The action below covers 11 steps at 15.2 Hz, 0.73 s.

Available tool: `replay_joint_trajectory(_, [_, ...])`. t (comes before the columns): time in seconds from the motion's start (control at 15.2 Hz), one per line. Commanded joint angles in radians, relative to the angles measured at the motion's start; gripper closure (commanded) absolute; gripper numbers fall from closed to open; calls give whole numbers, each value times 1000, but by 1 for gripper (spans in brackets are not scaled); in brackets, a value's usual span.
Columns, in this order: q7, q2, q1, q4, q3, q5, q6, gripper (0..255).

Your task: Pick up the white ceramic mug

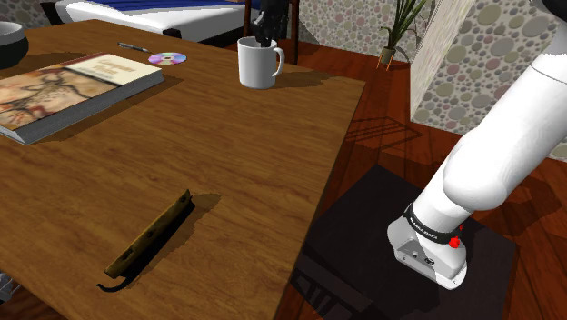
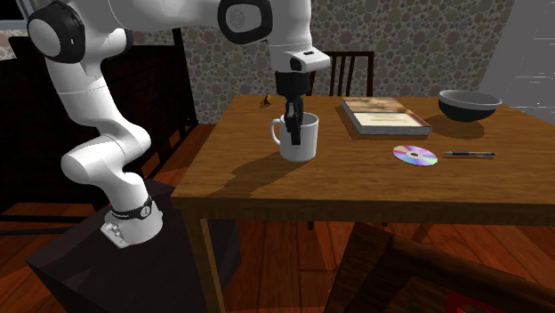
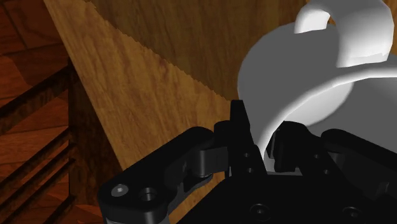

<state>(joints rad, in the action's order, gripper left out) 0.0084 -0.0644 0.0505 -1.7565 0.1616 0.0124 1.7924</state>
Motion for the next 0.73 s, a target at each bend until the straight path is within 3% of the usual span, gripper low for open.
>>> replay_joint_trajectory(0.0, [1,1,0,3,1,-1,-3,255])
replay_joint_trajectory(0.66, [5,29,1,172,2,-5,-144,255])
